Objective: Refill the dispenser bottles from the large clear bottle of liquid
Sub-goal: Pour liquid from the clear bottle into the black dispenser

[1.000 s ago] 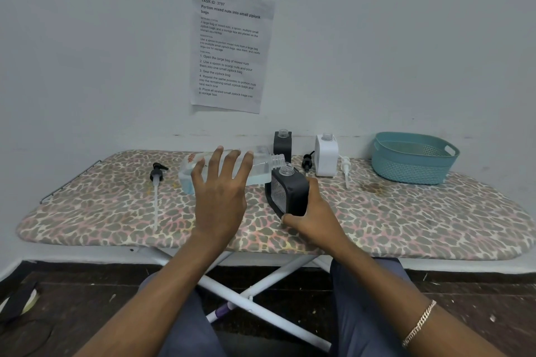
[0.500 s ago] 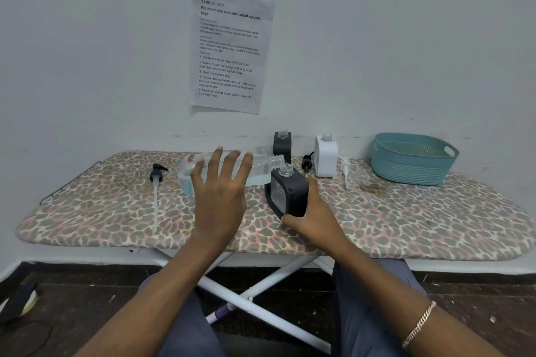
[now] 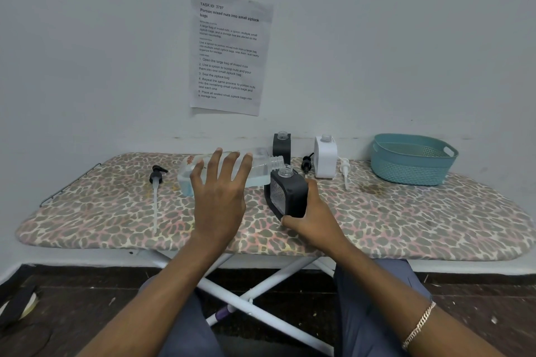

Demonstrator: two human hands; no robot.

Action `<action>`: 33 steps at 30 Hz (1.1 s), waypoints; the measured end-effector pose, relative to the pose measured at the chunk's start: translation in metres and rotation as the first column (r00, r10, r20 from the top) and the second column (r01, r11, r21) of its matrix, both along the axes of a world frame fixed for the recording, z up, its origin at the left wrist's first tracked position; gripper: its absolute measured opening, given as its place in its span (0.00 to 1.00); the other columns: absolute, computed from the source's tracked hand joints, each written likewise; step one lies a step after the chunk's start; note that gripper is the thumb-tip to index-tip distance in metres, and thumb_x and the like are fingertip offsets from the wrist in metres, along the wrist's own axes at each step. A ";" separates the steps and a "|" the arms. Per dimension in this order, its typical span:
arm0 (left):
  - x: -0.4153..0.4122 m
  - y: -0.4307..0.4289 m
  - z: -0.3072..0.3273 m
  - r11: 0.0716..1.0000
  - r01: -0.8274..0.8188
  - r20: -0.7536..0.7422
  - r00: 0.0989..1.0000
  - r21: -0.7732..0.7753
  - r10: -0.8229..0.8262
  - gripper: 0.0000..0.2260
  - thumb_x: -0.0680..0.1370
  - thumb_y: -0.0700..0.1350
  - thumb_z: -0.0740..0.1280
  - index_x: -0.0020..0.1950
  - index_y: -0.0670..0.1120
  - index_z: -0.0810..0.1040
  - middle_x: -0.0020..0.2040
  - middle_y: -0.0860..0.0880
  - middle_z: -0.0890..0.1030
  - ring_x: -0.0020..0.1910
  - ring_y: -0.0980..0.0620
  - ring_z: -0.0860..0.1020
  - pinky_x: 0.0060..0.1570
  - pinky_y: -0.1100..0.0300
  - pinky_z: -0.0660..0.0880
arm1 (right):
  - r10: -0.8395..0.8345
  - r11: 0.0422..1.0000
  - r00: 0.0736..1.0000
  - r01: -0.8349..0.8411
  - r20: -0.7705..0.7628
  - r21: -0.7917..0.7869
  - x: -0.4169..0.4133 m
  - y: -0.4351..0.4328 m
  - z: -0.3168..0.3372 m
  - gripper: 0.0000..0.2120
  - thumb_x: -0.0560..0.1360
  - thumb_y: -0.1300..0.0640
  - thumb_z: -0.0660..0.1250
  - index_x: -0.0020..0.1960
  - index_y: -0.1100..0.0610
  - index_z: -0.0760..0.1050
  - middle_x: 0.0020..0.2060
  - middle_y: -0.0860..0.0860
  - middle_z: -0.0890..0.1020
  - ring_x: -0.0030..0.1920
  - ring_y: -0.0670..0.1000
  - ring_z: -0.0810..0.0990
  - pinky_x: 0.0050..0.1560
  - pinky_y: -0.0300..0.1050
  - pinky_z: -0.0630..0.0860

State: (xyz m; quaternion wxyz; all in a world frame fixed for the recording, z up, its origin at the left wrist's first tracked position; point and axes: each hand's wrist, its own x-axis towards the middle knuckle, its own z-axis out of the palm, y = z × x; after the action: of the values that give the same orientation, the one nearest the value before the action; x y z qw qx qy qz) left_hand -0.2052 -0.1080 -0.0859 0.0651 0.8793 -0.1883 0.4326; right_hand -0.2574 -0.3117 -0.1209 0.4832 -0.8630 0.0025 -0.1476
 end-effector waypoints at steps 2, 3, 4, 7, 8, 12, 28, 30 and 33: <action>0.000 0.000 0.000 1.000 0.002 0.002 1.000 -0.002 -0.002 0.33 0.70 0.31 0.73 0.74 0.48 0.75 0.70 0.44 0.77 0.75 0.38 0.70 0.70 0.34 0.65 | 0.001 1.000 1.000 -0.001 0.005 -0.005 0.000 0.000 0.000 0.37 0.70 0.59 0.76 0.66 0.38 0.57 0.52 0.44 0.81 0.43 0.49 0.86 0.39 0.49 0.86; 0.000 0.000 0.000 1.000 0.002 0.002 1.000 -0.002 -0.002 0.33 0.70 0.31 0.73 0.74 0.48 0.75 0.70 0.44 0.77 0.75 0.38 0.70 0.70 0.34 0.65 | 0.001 1.000 1.000 -0.001 0.007 -0.009 0.000 0.000 0.000 0.38 0.70 0.59 0.76 0.66 0.37 0.56 0.52 0.44 0.81 0.43 0.49 0.86 0.40 0.49 0.86; 0.000 0.000 0.000 1.000 0.001 0.002 1.000 -0.001 -0.001 0.33 0.70 0.31 0.73 0.74 0.48 0.75 0.70 0.44 0.77 0.75 0.38 0.70 0.70 0.34 0.66 | 0.000 1.000 1.000 0.000 0.008 -0.013 0.000 0.000 0.000 0.38 0.71 0.59 0.76 0.66 0.36 0.56 0.52 0.43 0.80 0.44 0.49 0.86 0.41 0.50 0.86; 0.000 0.000 0.000 1.000 -0.001 0.003 1.000 0.000 0.001 0.33 0.70 0.31 0.73 0.74 0.48 0.75 0.70 0.44 0.77 0.75 0.38 0.71 0.70 0.34 0.65 | -0.004 1.000 1.000 0.004 0.011 -0.017 0.001 0.000 -0.001 0.37 0.70 0.58 0.76 0.64 0.35 0.56 0.52 0.43 0.80 0.45 0.49 0.86 0.42 0.52 0.86; 0.000 0.000 0.000 1.000 0.000 0.004 1.000 -0.001 0.000 0.33 0.70 0.31 0.73 0.74 0.48 0.75 0.70 0.44 0.77 0.75 0.38 0.70 0.70 0.34 0.65 | -0.004 1.000 1.000 0.004 0.011 -0.014 0.001 -0.001 -0.001 0.37 0.70 0.58 0.76 0.64 0.34 0.56 0.53 0.44 0.80 0.45 0.49 0.86 0.43 0.52 0.86; 0.000 0.000 0.000 1.000 0.001 0.005 1.000 -0.002 -0.001 0.33 0.70 0.31 0.72 0.74 0.47 0.75 0.70 0.44 0.77 0.75 0.38 0.70 0.70 0.34 0.65 | -0.002 1.000 1.000 0.002 0.012 -0.010 0.000 -0.001 -0.001 0.37 0.70 0.59 0.76 0.65 0.36 0.57 0.53 0.46 0.81 0.44 0.50 0.86 0.41 0.52 0.86; 0.000 0.000 0.000 1.000 0.006 0.013 1.000 -0.003 -0.006 0.33 0.69 0.31 0.73 0.74 0.47 0.75 0.70 0.44 0.77 0.75 0.37 0.71 0.69 0.33 0.66 | 0.004 1.000 1.000 -0.004 0.003 0.004 0.000 0.000 0.000 0.38 0.71 0.59 0.76 0.67 0.36 0.56 0.53 0.47 0.82 0.42 0.50 0.87 0.39 0.49 0.86; 0.000 0.000 0.000 1.000 0.005 0.011 1.000 -0.002 -0.005 0.34 0.69 0.31 0.73 0.74 0.48 0.75 0.70 0.44 0.77 0.75 0.37 0.71 0.70 0.33 0.66 | 0.004 1.000 1.000 -0.004 0.002 0.003 0.000 0.000 -0.001 0.37 0.71 0.59 0.76 0.66 0.36 0.57 0.52 0.48 0.82 0.41 0.50 0.87 0.39 0.50 0.86; 0.000 0.000 0.000 1.000 0.001 0.006 1.000 0.001 -0.001 0.34 0.69 0.31 0.73 0.74 0.48 0.75 0.70 0.44 0.77 0.75 0.37 0.71 0.70 0.33 0.66 | 0.007 1.000 1.000 -0.007 0.001 0.008 0.000 0.000 0.000 0.37 0.71 0.59 0.75 0.67 0.36 0.57 0.52 0.49 0.83 0.39 0.50 0.87 0.37 0.48 0.85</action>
State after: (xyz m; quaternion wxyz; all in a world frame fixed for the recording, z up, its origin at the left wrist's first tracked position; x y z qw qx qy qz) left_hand -0.2049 -0.1083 -0.0858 0.0642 0.8780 -0.1890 0.4351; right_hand -0.2576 -0.3117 -0.1211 0.4874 -0.8609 -0.0002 -0.1460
